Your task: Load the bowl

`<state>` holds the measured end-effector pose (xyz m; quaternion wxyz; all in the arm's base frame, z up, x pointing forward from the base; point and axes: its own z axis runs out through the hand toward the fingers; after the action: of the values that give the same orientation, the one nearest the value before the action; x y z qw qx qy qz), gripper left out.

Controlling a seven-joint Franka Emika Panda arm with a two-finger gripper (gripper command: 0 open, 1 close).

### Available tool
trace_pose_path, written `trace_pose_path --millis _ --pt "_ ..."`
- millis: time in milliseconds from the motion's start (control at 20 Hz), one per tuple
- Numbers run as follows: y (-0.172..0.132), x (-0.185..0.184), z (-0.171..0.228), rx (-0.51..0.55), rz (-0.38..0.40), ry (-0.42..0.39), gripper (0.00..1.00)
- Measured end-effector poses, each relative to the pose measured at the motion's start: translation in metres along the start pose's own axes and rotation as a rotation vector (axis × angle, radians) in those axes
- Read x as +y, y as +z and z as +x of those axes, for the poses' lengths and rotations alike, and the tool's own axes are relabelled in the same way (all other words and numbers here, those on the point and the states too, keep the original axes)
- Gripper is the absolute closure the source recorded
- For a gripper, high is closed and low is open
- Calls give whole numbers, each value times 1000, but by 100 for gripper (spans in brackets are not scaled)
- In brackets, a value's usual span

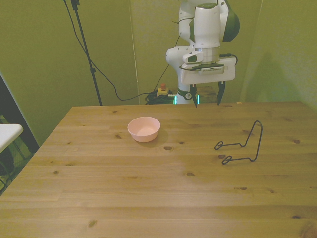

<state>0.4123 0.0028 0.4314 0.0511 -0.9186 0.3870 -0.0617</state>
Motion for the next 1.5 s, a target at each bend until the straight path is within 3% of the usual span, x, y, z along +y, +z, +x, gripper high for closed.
trace_pose_path --millis 150,450,600,850,1250,1300,1500 --pt "0 3 2 -9 -15 1 0" --pt "-32 36 59 82 -106 45 0" --pt "-34 58 85 104 -146 87 0" --pt "-14 84 121 109 -170 154 0" --pt "34 81 155 144 -164 209 0" --pt "41 81 159 143 -163 212 100" --pt "65 79 172 134 -169 221 100"
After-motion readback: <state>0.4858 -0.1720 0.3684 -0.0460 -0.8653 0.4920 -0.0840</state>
